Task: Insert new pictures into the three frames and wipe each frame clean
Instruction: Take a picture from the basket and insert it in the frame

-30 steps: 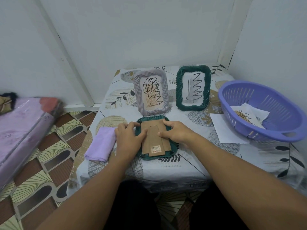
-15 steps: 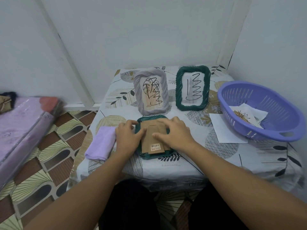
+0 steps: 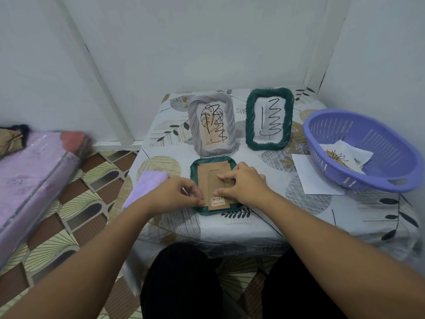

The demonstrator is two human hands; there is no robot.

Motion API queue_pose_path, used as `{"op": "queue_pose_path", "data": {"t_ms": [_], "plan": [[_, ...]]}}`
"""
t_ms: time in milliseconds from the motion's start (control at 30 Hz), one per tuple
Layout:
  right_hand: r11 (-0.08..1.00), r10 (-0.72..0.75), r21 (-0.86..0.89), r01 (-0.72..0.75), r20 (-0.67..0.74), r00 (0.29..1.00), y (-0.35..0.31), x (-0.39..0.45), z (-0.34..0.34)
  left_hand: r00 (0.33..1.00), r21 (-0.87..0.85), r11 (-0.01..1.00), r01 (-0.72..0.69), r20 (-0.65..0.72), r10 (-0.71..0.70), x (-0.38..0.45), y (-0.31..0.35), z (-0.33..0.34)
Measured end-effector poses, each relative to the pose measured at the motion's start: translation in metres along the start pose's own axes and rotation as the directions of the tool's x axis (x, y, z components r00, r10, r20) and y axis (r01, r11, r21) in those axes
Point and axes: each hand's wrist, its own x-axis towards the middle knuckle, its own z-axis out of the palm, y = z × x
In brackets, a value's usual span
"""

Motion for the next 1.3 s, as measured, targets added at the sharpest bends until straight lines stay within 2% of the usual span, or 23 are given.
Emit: {"op": "queue_pose_path", "data": {"t_ms": [100,233,400,500,667,833,1067,1300], "plan": [[1.000,0.005,0.008,-0.005,0.005,1.000,0.000,0.000,0.000,0.999,0.081,0.997,-0.009,0.031,0.007,-0.002,0.000,-0.002],[1.000,0.003,0.025,-0.003,0.000,1.000,0.000,0.000,-0.001,0.995,-0.183,0.983,0.003,0.094,0.014,0.004,-0.012,0.005],[1.000,0.003,0.023,-0.003,-0.004,1.000,0.000,0.000,0.000,0.998,-0.262,0.965,-0.005,0.059,0.022,0.005,-0.021,0.013],[1.000,0.001,0.024,-0.001,-0.004,1.000,0.001,0.001,0.000,0.999,-0.240,0.970,-0.033,0.021,0.040,0.002,-0.023,0.019],[1.000,0.000,0.014,0.000,0.001,1.000,0.000,0.001,-0.001,0.986,-0.138,0.984,-0.113,-0.139,0.094,-0.005,-0.033,0.035],[1.000,-0.003,0.009,0.003,0.000,1.000,0.000,0.001,-0.001,0.964,-0.048,0.990,-0.135,-0.236,0.120,-0.006,-0.034,0.049],[1.000,-0.002,-0.002,0.002,0.007,1.000,-0.001,0.002,-0.001,0.958,-0.062,0.996,-0.062,-0.285,0.042,-0.002,-0.030,0.056],[1.000,-0.005,0.004,0.005,0.004,1.000,0.000,0.002,-0.001,0.973,-0.064,0.998,0.006,-0.228,-0.020,0.005,-0.024,0.044]]}}
